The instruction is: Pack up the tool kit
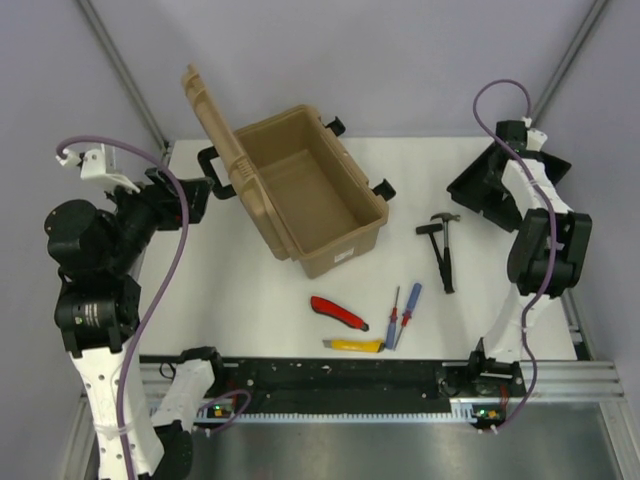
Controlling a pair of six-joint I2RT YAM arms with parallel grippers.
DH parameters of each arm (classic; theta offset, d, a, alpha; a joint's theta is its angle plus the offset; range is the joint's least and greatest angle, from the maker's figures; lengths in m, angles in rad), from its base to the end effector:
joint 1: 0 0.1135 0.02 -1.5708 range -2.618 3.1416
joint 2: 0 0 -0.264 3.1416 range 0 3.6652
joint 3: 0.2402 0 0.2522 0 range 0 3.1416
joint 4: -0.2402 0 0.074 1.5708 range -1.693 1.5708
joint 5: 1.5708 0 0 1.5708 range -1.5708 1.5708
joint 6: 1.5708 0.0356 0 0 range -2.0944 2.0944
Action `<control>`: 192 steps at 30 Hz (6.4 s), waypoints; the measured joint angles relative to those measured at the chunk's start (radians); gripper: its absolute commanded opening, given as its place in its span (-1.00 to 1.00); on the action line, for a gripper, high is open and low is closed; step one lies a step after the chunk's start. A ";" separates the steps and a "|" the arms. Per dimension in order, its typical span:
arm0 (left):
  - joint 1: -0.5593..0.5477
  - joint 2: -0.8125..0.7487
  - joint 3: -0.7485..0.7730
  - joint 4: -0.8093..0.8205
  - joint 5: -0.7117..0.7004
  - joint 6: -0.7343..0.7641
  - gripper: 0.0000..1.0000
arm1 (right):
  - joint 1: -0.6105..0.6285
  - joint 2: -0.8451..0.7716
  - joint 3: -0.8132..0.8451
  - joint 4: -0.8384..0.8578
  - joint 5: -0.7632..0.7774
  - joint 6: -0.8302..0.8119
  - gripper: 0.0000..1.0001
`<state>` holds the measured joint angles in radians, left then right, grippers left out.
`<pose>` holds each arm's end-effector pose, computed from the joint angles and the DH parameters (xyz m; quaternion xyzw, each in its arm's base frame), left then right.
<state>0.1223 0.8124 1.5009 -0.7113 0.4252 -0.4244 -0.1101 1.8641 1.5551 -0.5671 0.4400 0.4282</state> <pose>0.0969 -0.0029 0.5047 -0.0467 0.7129 -0.2520 0.6528 0.4117 -0.0608 0.2673 0.3156 0.8648 -0.1500 0.3605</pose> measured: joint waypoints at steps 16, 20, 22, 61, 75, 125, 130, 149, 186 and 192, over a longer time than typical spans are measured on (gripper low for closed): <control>-0.011 0.115 0.172 0.013 0.065 -0.014 0.61 | -0.009 0.334 0.268 0.061 -0.116 -0.087 -0.80; -0.016 0.113 0.183 0.022 0.083 -0.014 0.61 | -0.009 0.355 0.268 0.062 -0.146 -0.088 -0.53; -0.019 0.116 0.183 0.023 0.084 -0.014 0.61 | -0.009 0.356 0.268 0.068 -0.158 -0.087 -0.32; -0.168 0.139 0.074 0.148 0.138 -0.042 0.49 | 0.444 -0.089 -0.085 0.132 -0.386 -0.144 0.04; -0.168 0.133 0.027 0.041 -0.172 0.040 0.50 | 0.575 -0.143 -0.198 0.129 -0.374 -0.109 0.01; -0.330 0.164 -0.005 0.218 0.355 0.082 0.54 | 0.527 -0.634 -0.700 -0.163 -0.203 0.209 0.40; -0.334 0.169 -0.005 0.240 0.352 0.082 0.54 | 0.350 -0.553 -0.700 -0.107 -0.197 0.172 0.34; -0.334 0.163 -0.005 0.238 0.317 0.108 0.54 | 0.257 -0.235 -0.554 0.054 -0.235 0.065 -0.21; -0.335 0.114 -0.006 0.218 0.306 0.115 0.55 | 0.245 -0.145 -0.525 0.100 -0.211 0.018 -1.00; -0.335 0.114 -0.006 0.218 0.298 0.118 0.55 | 0.245 -0.191 -0.525 0.061 -0.200 0.003 -1.00</control>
<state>-0.2123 0.9264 1.4948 -0.4934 0.7235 -0.3061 0.1352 1.6730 1.0302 -0.5060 0.2405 0.4309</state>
